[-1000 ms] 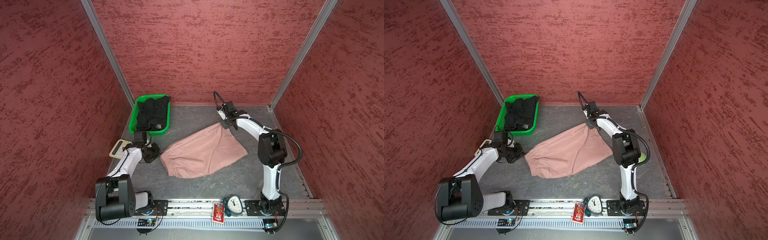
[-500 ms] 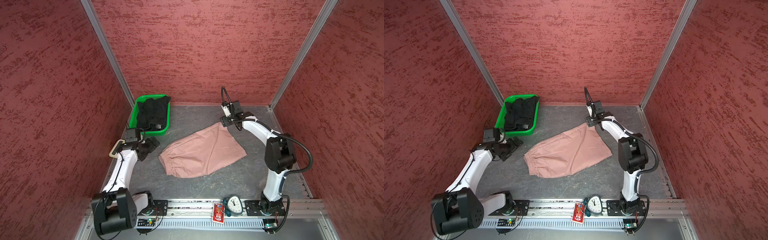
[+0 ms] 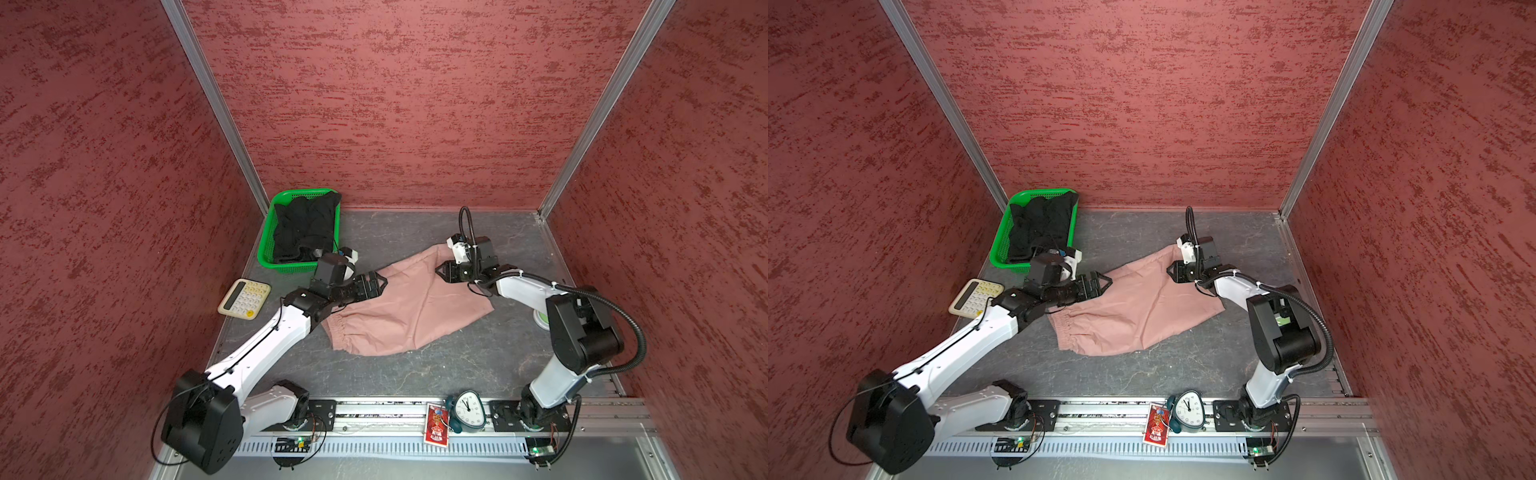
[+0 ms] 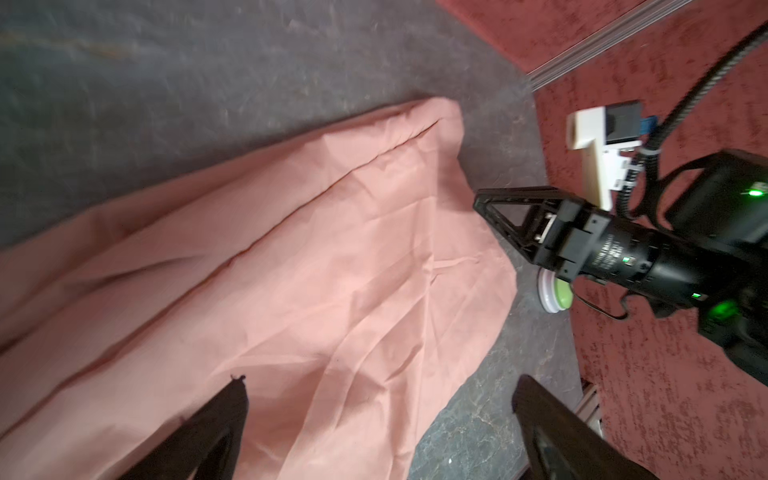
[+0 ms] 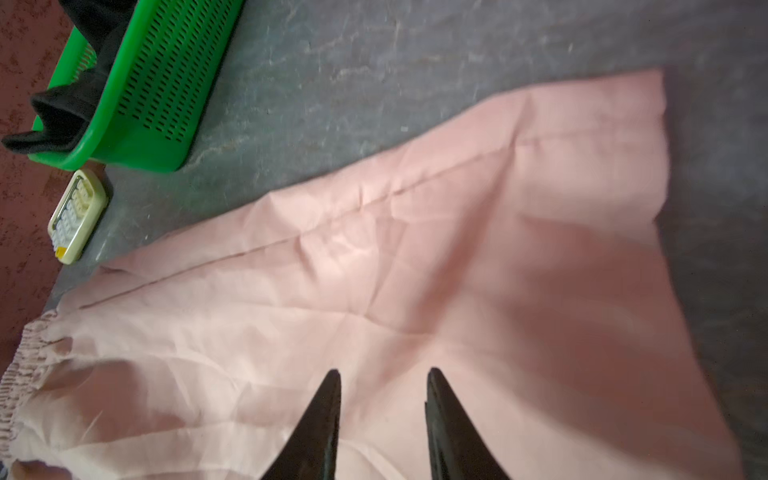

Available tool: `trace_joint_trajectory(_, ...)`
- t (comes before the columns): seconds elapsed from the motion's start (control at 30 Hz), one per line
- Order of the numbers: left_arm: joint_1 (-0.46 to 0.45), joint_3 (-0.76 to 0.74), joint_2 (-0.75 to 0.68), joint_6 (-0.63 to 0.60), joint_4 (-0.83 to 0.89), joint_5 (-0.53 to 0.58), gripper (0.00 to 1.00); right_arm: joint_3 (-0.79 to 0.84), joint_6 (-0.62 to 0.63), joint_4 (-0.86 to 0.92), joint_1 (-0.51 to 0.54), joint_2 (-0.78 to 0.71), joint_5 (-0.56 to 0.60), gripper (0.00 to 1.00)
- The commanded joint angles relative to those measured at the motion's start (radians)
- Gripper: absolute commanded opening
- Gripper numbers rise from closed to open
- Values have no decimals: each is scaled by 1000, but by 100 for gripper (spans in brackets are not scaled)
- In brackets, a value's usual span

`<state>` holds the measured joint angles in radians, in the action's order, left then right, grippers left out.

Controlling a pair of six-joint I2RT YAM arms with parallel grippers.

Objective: Fold and stack the shorts

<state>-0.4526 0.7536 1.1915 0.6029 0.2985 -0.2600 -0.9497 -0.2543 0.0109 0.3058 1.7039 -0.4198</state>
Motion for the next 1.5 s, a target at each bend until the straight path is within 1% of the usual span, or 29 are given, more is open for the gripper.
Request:
trace_joint_trajectory(0.0, -26, -39, 1, 49, -51, 143, 99, 22, -50, -116, 3, 14, -12, 39)
trace_joint_trajectory(0.03, -22, -59, -3, 66, -23, 188, 99, 30, -53, -107, 4, 16, 16, 40)
trace_joint_trajectory(0.1, -1, -109, -13, 71, -22, 203, 99, 53, -72, -96, 0, 21, 76, 44)
trace_joint_trajectory(0.17, 36, -159, -21, 75, -45, 184, 99, 77, -99, -100, -7, 25, 100, 45)
trace_joint_trajectory(0.3, 110, -243, -22, 86, -104, 119, 99, 120, -140, -120, -14, 39, 108, 46)
trace_joint_trajectory(0.4, 138, -292, -31, 95, -98, 132, 99, 155, -172, -129, -21, 39, 121, 46)
trace_joint_trajectory(0.53, 190, -352, -35, 96, -154, 82, 99, 197, -199, -124, -42, 29, 141, 46)
trace_joint_trajectory(0.63, 198, -355, -25, 54, -205, 48, 99, 233, -220, -114, -62, 4, 168, 46)
trace_joint_trajectory(0.73, 185, -308, -14, -23, -247, 6, 99, 285, -249, -109, -91, -44, 204, 46)
trace_joint_trajectory(0.87, 175, -177, 39, -139, -246, -67, 99, 384, -291, -101, -157, -158, 229, 47)
trace_joint_trajectory(0.97, 163, -80, 113, -189, -249, -96, 99, 403, -289, -13, -211, -244, 241, 49)
trace_joint_trajectory(1.0, 156, -42, 146, -201, -253, -102, 99, 409, -287, 14, -222, -296, 248, 49)
trace_joint_trajectory(1.07, 140, 27, 202, -218, -255, -121, 99, 417, -274, 54, -235, -378, 264, 50)
trace_joint_trajectory(1.1, 131, 69, 220, -224, -238, -124, 99, 408, -243, 78, -235, -418, 262, 49)
trace_joint_trajectory(1.2, 126, 158, 206, -224, -161, -105, 99, 340, -169, 166, -224, -481, 254, 49)
trace_joint_trajectory(1.27, 131, 214, 177, -222, -57, -57, 99, 304, -141, 146, -214, -470, 240, 49)
trace_joint_trajectory(1.37, 146, 268, 130, -210, 111, 13, 99, 229, -128, 69, -190, -360, 176, 44)
trace_joint_trajectory(1.4, 150, 263, 112, -202, 142, 15, 99, 192, -123, 52, -171, -308, 162, 41)
trace_joint_trajectory(1.47, 150, 222, 59, -187, 163, 19, 99, 107, -104, 43, -122, -198, 150, 40)
